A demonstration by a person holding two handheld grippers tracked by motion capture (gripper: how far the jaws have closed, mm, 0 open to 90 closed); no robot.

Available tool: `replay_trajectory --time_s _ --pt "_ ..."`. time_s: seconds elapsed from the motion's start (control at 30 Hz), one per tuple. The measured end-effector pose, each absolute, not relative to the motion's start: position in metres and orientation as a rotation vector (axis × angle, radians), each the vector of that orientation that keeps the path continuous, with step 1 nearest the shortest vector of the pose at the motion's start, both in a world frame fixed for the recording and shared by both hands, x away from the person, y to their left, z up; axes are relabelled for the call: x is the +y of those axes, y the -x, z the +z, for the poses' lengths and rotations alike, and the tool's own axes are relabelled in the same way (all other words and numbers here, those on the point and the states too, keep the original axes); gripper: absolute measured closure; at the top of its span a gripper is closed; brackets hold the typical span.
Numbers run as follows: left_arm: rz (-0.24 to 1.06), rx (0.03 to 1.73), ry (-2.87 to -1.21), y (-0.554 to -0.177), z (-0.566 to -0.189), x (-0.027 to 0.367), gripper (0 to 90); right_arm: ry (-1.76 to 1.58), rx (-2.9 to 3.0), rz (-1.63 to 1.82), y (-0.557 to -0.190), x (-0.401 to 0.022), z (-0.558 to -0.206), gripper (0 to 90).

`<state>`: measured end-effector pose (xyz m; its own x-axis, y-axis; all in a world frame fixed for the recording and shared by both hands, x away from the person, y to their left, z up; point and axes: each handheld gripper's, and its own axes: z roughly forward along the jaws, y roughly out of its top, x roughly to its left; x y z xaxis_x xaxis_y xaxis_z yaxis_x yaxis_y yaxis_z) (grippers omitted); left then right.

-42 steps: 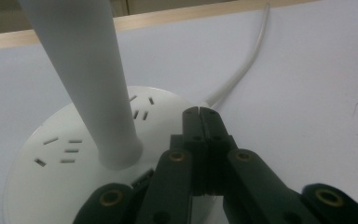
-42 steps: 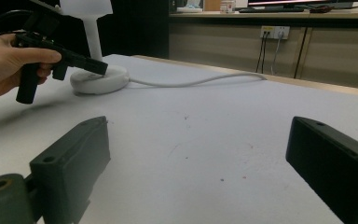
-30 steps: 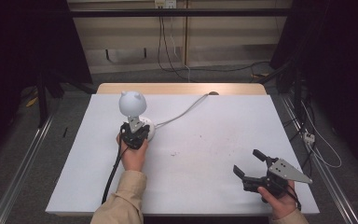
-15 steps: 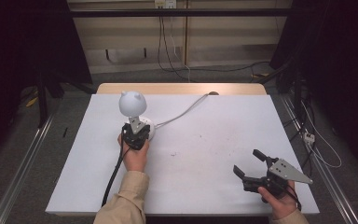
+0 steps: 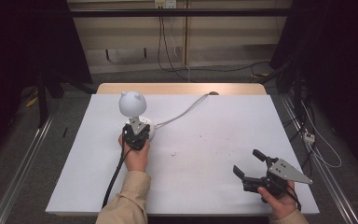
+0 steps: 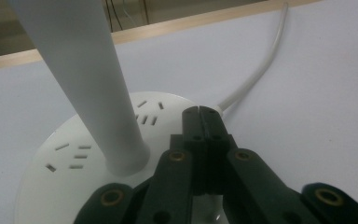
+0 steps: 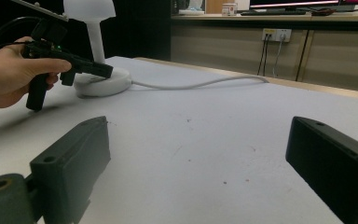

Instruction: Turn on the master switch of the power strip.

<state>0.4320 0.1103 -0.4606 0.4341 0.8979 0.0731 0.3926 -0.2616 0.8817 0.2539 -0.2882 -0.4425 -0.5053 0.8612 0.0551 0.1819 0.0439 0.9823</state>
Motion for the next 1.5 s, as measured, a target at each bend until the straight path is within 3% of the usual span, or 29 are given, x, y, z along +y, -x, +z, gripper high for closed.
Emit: replay_trajectory --time_s 1.5 --pt "0.803 1.109 -1.843 -0.4295 -0.463 0.1051 90.0 -1.045 1.74 1.504 -0.2528 -0.2875 -0.4409 5.8"
